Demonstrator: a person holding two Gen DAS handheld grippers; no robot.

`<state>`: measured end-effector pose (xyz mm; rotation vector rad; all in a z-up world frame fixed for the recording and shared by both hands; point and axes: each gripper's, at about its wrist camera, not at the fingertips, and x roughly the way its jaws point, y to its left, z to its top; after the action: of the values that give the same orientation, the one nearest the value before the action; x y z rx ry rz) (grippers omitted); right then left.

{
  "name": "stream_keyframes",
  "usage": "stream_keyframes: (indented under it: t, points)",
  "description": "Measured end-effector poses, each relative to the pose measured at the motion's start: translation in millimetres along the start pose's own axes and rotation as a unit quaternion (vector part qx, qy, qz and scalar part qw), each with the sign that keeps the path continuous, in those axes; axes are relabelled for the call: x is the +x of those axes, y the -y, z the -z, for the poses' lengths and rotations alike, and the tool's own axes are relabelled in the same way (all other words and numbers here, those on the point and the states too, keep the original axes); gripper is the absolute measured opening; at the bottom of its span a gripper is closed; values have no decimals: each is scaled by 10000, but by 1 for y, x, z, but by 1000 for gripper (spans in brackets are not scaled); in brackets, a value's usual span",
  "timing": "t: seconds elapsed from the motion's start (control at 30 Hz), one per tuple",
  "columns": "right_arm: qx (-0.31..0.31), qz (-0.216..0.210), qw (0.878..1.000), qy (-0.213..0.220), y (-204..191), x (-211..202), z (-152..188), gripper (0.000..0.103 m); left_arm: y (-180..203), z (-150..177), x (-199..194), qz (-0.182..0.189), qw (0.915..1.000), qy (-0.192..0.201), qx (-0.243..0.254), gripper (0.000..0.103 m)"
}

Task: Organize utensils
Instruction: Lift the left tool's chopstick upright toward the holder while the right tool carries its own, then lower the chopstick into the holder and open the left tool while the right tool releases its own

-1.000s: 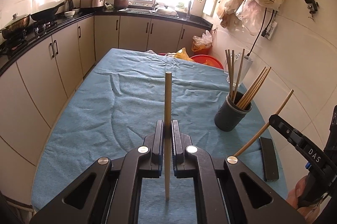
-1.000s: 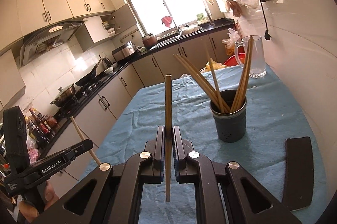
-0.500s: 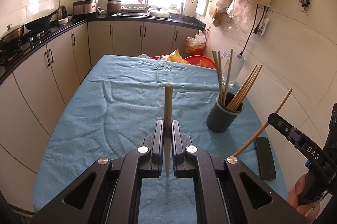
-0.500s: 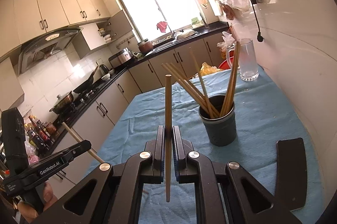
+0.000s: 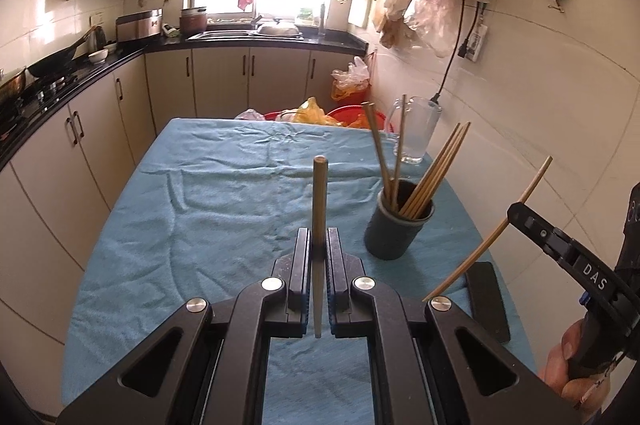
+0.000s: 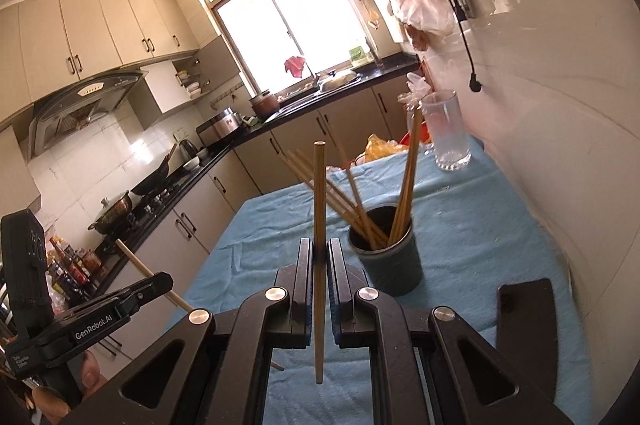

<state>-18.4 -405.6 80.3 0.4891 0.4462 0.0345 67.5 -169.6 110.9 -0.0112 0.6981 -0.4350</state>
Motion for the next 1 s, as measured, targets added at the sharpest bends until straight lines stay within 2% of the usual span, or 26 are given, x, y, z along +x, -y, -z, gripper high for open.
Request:
stream_keyframes:
  t: [0.23,0.57,0.77,1.0]
  points:
    - [131,53,9997,212,16,-12,-32,7,21,-33,-3,273,9995,141,82,6]
    - [148,364,9953,889,28,-25,-99,7,59,-100,0,620,9962,589,169,6]
    - [105,569,9935,977,34,-8,-123,7,79,-127,32,757,9954,563,161,6]
    - [30,763,9943,746,45,33,-122,7,81,-121,84,736,9969,280,75,6]
